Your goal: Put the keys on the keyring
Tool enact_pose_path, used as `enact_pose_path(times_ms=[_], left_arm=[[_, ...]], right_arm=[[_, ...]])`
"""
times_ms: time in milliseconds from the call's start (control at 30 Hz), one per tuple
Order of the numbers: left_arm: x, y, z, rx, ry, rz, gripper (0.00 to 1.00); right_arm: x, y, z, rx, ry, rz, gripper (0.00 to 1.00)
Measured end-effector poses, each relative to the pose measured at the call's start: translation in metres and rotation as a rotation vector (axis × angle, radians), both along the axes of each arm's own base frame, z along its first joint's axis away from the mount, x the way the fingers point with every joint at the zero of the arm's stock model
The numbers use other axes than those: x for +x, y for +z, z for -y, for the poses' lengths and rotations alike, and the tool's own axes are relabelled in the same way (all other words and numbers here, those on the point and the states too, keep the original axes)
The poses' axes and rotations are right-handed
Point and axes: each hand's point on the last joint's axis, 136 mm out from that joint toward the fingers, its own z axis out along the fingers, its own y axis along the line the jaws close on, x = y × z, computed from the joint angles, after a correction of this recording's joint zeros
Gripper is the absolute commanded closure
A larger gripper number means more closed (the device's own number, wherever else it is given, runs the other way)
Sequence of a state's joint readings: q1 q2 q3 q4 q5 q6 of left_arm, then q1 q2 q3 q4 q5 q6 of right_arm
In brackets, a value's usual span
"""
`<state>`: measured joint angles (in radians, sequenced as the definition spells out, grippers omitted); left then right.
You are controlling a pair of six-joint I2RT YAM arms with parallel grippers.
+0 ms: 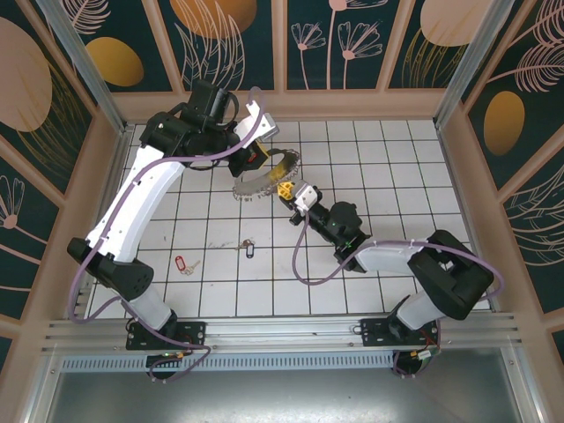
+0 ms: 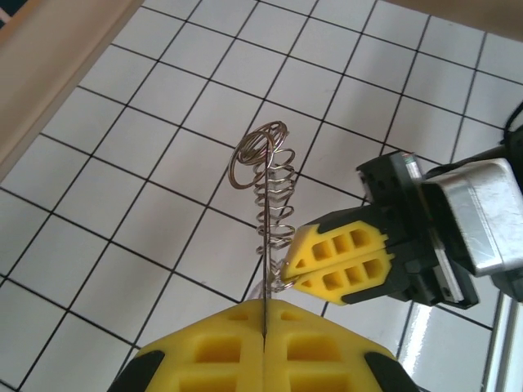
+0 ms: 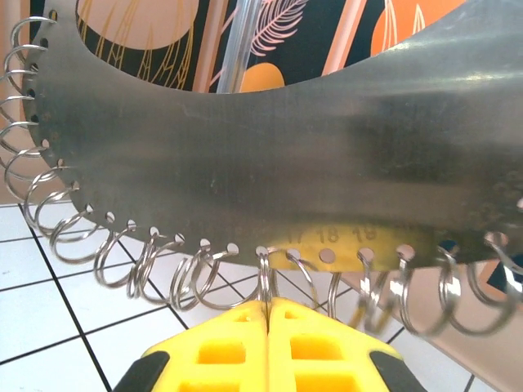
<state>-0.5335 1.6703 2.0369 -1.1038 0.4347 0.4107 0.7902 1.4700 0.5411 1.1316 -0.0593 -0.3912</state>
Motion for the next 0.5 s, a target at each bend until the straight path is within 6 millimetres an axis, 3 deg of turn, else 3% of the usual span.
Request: enact_pose_path(times_ms=[333,500], left_arm=[[-0.002,-0.0026,0.0019,-0.003,-0.001,0.013,1.0],[-0.0039,0.005,0.0043,-0.03,-0.015,0.03,1.0]], right_arm=[[0.0005,-0.0027,0.0017,-0.078,-0.011,-0.021,1.0],[0.0056,0.0037,0.0021,-0.038,0.018,-0.062,0.99]])
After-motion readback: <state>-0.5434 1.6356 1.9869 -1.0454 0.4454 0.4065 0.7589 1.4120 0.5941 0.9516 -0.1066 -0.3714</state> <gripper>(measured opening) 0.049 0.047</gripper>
